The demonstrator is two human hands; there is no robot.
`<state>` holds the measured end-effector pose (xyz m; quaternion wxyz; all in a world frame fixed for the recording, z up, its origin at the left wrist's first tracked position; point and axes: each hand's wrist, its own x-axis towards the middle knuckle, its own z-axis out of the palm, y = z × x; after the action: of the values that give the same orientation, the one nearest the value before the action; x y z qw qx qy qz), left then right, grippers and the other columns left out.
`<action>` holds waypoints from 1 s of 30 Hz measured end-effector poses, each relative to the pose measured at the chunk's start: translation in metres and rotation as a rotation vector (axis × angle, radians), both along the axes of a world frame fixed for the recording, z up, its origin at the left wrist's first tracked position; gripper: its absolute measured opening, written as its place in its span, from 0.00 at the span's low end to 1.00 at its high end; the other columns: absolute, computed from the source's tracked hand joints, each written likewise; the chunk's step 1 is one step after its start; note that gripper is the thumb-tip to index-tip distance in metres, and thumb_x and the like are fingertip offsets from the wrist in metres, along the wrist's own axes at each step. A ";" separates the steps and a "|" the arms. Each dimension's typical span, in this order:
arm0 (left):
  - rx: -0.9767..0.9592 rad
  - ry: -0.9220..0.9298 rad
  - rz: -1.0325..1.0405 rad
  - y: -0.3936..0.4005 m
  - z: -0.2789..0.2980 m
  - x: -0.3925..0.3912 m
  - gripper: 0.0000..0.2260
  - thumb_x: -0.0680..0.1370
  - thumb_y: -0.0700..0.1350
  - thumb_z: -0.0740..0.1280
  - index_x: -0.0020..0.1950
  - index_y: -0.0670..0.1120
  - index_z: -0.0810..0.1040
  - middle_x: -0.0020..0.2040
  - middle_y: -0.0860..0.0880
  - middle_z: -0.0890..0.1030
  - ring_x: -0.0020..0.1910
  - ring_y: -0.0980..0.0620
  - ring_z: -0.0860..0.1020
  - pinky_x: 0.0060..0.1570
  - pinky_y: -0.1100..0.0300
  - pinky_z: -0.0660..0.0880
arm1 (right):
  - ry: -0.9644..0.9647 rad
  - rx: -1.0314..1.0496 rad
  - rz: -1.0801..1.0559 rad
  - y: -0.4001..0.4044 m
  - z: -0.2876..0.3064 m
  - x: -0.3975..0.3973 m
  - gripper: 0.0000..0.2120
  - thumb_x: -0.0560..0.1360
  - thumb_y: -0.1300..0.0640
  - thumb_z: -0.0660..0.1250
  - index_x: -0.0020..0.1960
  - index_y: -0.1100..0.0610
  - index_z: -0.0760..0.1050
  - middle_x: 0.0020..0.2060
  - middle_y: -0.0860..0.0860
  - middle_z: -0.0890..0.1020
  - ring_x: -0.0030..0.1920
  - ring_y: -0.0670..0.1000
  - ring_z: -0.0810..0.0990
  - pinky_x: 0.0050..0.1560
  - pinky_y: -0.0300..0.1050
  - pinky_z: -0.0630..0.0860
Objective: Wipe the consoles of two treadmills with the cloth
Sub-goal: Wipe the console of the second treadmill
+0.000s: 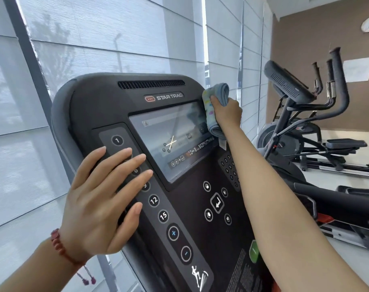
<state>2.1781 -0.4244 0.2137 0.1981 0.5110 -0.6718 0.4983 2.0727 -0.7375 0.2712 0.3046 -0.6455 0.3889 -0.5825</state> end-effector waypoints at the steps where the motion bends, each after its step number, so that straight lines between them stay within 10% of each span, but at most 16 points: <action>1: -0.002 -0.001 0.000 0.000 0.000 0.000 0.22 0.76 0.47 0.52 0.52 0.38 0.82 0.58 0.38 0.78 0.60 0.40 0.74 0.65 0.44 0.60 | 0.010 0.000 -0.007 0.001 -0.003 -0.003 0.20 0.75 0.44 0.63 0.50 0.62 0.77 0.43 0.55 0.78 0.44 0.53 0.73 0.43 0.42 0.66; 19: -0.058 -0.056 0.010 -0.001 -0.002 -0.001 0.21 0.75 0.47 0.54 0.51 0.38 0.83 0.55 0.38 0.80 0.57 0.37 0.75 0.65 0.43 0.61 | -0.009 0.258 -0.188 0.053 -0.156 -0.110 0.21 0.76 0.47 0.63 0.53 0.65 0.78 0.51 0.65 0.81 0.56 0.64 0.76 0.51 0.48 0.70; 30: -0.016 -0.030 0.185 0.009 -0.010 -0.010 0.20 0.79 0.45 0.52 0.59 0.38 0.78 0.61 0.37 0.76 0.63 0.37 0.71 0.68 0.38 0.57 | -0.026 0.130 0.002 0.167 -0.153 -0.093 0.14 0.73 0.45 0.66 0.48 0.56 0.79 0.39 0.49 0.80 0.43 0.49 0.77 0.45 0.40 0.69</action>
<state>2.1681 -0.4154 0.2039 0.1450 0.5618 -0.6207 0.5273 1.9799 -0.5708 0.1180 0.3515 -0.6172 0.4214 -0.5639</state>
